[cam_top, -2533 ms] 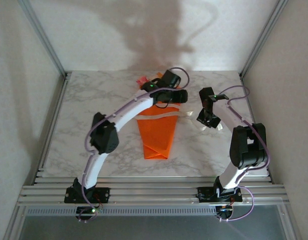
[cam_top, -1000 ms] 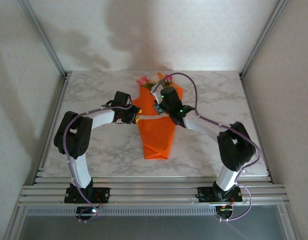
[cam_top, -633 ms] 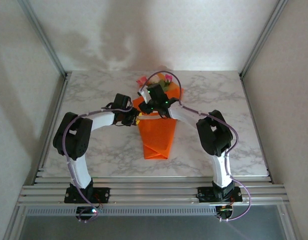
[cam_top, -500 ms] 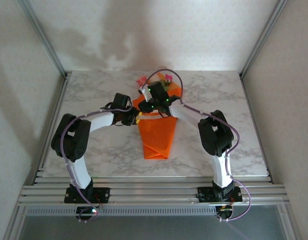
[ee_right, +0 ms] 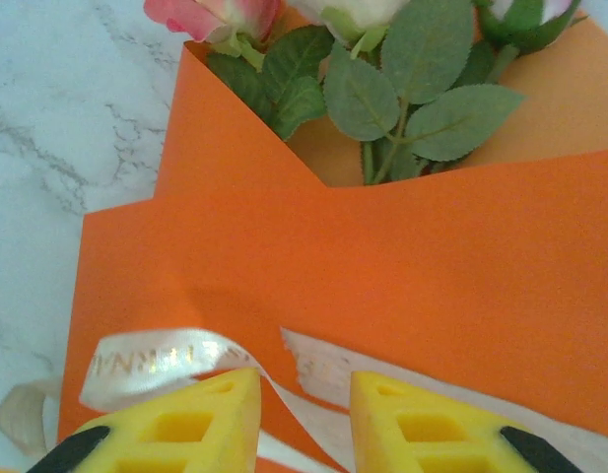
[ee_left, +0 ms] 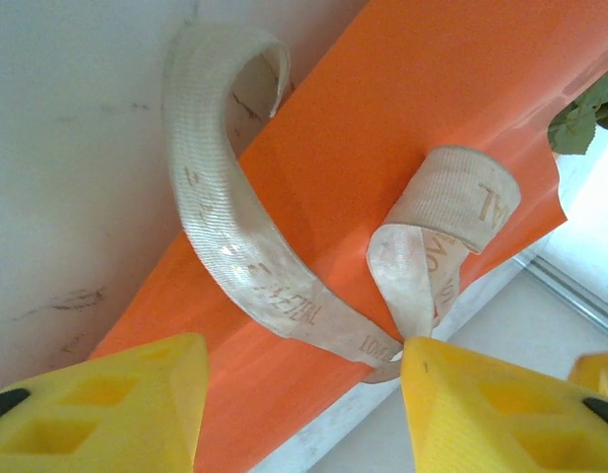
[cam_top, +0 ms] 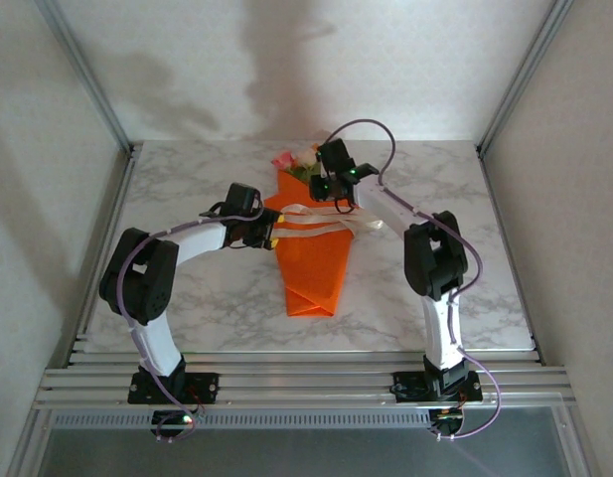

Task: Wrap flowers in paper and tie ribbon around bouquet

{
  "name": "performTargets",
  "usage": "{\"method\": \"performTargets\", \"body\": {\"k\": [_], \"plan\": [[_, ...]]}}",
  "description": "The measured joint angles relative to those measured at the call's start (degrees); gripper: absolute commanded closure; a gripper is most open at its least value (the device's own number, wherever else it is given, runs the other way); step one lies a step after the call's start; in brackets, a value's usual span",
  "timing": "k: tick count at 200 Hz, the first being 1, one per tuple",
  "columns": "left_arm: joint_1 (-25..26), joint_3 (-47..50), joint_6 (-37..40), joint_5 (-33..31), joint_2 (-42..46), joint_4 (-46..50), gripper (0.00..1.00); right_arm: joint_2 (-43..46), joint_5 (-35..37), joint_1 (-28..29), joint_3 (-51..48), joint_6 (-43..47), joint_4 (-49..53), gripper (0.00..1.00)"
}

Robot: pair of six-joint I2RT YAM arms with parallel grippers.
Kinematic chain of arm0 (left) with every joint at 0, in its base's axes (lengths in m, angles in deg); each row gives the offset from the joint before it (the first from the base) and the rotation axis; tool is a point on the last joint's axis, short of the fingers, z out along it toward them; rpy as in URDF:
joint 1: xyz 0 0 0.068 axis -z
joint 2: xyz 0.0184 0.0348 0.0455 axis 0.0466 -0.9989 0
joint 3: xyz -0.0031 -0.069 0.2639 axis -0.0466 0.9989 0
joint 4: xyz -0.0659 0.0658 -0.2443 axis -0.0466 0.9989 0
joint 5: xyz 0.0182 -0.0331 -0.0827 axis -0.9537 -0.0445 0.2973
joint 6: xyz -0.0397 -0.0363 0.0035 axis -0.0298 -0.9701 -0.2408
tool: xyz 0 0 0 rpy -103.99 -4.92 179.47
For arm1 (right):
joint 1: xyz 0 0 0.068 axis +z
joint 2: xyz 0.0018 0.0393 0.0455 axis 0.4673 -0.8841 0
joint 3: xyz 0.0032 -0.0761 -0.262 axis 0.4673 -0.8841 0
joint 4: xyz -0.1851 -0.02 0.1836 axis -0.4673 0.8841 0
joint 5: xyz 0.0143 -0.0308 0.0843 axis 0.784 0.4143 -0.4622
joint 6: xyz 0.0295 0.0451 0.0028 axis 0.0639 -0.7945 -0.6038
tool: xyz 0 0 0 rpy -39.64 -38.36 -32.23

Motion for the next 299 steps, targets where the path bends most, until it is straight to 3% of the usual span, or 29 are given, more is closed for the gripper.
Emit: {"method": "performTargets", "body": {"k": [68, 99, 180, 299], "plan": [[0.02, 1.27, -4.31, 0.13, -3.65, -3.87, 0.67, -11.23, -1.14, 1.60, 10.99, -5.55, 3.76, 0.67], [-0.02, 2.75, -4.70, 0.13, -4.31, -4.85, 1.00, -13.94, -1.77, 2.16, 13.14, -6.45, 4.35, 0.75], [0.04, 2.56, -3.10, -0.55, -3.23, -5.51, 1.00, -16.61, -4.59, 3.39, 15.02, -6.43, 5.84, 1.00], [1.49, 2.43, -2.64, 0.07, 1.46, -8.52, 1.00, -8.35, -13.03, 4.50, 0.83, -0.76, 4.11, 1.00]]}}
